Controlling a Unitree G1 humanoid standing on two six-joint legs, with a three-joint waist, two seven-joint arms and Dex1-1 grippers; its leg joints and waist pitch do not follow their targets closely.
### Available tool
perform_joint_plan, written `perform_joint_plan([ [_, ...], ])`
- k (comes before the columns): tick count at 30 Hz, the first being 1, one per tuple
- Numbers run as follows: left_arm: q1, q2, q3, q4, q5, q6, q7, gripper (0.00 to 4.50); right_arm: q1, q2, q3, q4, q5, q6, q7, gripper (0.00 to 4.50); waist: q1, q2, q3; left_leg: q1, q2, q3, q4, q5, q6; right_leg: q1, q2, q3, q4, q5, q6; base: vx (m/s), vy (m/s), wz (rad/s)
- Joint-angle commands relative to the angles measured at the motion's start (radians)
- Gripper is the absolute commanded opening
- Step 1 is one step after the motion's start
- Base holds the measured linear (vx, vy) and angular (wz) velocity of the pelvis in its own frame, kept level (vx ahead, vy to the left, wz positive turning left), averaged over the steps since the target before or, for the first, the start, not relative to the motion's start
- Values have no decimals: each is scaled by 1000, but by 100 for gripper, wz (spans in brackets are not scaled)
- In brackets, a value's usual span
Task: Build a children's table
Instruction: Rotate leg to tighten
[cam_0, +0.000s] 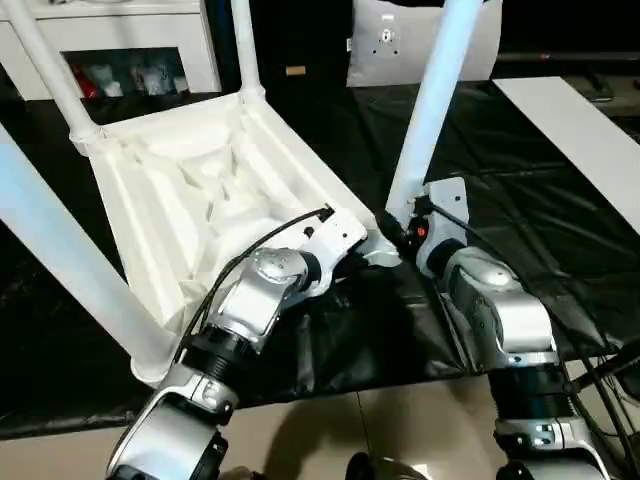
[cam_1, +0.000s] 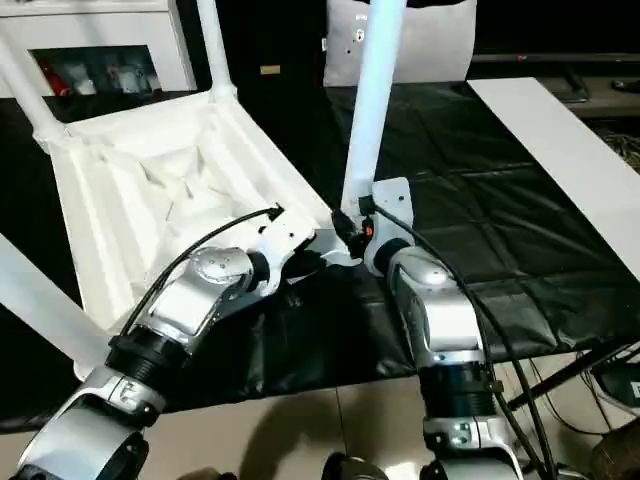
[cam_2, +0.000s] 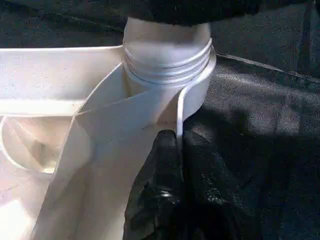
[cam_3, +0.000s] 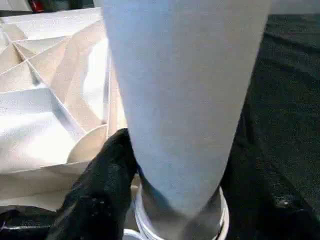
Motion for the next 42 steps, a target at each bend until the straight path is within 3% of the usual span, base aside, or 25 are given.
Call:
perform_joint_plan([
  [1,-13,-17,-22,-39,-31,-55,-47,0,26,-7,53,-7,41,-7,85,302,7,-3,-69,-2,78,-40,-60,-41,127,72,-105,96,-61,-232,-88,0,0,0],
  [6,-4,35,-24,-37,-41,-105,-110,0,35,-66,34,-24,70,-17,171,332,9,-3,-68,-2,78,-40,-62,-65,128,73,-105,95,-66,-262,-76,0,0,0],
  [8,2,83,-30,-25,-49,-155,-175,0,34,-130,27,-21,90,-28,257,359,10,-8,-68,-4,74,-41,-62,-75,127,77,-103,94,-67,-288,-58,0,0,0],
  [10,4,118,-38,-11,-50,-191,-229,0,27,-183,25,-2,103,-43,335,366,12,-6,-69,-2,75,-40,-60,-70,125,74,-103,94,-69,-301,-52,0,0,0],
  [12,6,139,-46,-3,-53,-226,-269,0,24,-214,28,10,109,-60,389,397,17,-4,-70,-2,78,-41,-60,-57,130,73,-103,95,-64,-280,-57,0,0,0],
  [15,12,166,-53,2,-68,-256,-342,0,22,-263,41,24,123,-83,489,407,29,-5,-72,1,81,-38,-58,-44,139,72,-104,98,-57,-249,-71,0,0,0],
  [17,21,205,-76,2,-88,-324,-454,0,23,-324,75,43,124,-144,618,441,34,-7,-73,1,80,-37,-59,-44,137,72,-106,98,-56,-252,-77,0,0,0],
  [23,23,259,-108,14,-104,-421,-586,0,22,-391,111,57,169,-196,811,445,59,-9,-75,5,90,-35,-58,-30,144,69,-108,99,-46,-226,-99,0,0,0],
  [27,21,286,-124,13,-116,-452,-664,0,19,-415,128,68,206,-197,928,406,76,-10,-75,6,90,-33,-58,-40,128,69,-109,100,-49,-261,-91,0,0,0],
  [30,14,315,-140,17,-126,-493,-750,0,10,-442,173,93,231,-202,1069,386,84,-12,-74,4,86,-31,-58,-56,120,70,-108,99,-54,-305,-73,0,0,0],
  [34,11,319,-139,24,-132,-508,-767,0,11,-451,195,92,238,-196,1117,343,84,-12,-76,5,91,-35,-58,-50,111,69,-108,99,-50,-294,-73,0,0,0],
  [42,8,322,-139,29,-133,-521,-780,0,7,-455,213,104,235,-211,1152,285,84,-15,-74,2,85,-34,-58,-60,101,70,-107,97,-56,-331,-56,0,0,0],
])
